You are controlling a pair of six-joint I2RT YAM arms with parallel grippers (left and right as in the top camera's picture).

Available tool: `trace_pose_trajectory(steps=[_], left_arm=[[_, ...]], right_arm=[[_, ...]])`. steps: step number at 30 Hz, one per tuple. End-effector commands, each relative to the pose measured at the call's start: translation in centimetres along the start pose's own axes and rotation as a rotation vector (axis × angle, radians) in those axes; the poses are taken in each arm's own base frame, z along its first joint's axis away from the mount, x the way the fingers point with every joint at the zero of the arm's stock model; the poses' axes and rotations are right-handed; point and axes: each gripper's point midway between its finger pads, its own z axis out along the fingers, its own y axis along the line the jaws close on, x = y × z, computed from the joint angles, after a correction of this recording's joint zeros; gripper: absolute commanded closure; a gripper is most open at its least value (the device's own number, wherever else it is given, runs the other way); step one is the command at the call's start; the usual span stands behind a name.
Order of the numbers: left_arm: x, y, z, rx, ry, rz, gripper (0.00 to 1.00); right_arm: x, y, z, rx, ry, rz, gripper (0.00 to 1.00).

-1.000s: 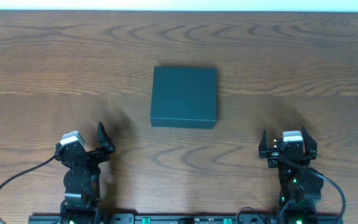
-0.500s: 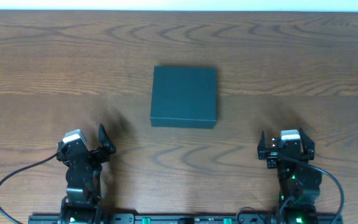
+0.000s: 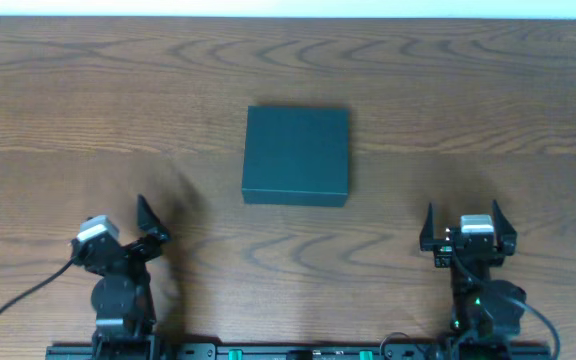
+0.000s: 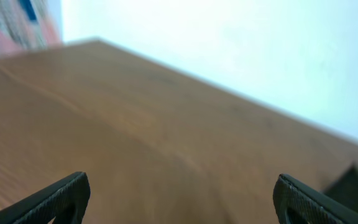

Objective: Pack container

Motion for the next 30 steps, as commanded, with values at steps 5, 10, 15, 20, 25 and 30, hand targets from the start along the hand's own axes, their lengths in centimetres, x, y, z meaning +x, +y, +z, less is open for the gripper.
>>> trace_pose_trajectory(steps=[5,10,15,20,25,30], left_arm=[[0.23,2.34,-0.11,-0.099,-0.008,0.01,0.05],[0.23,2.34,-0.11,-0.099,-0.008,0.01,0.04],[0.25,2.25,-0.11,-0.095,-0.007,0.011,0.05],[0.34,1.95,-0.12,-0.083,-0.004,0.012,0.04],[0.37,1.82,-0.12,-0.078,-0.003,0.013,0.05],[0.38,1.82,-0.12,-0.078,-0.002,0.012,0.05]], right_arm=[[-0.11,-0.31,-0.1,0.016,-0.008,-0.011,0.01],[0.06,-0.89,-0.11,0.039,-0.001,-0.009,0.01],[0.02,-0.78,-0.11,0.034,-0.002,-0.009,0.01],[-0.02,-0.61,-0.11,0.028,-0.004,-0.01,0.01],[-0.04,-0.55,-0.1,0.025,-0.005,-0.01,0.01],[-0.04,-0.56,-0.1,0.026,-0.005,-0.01,0.01]])
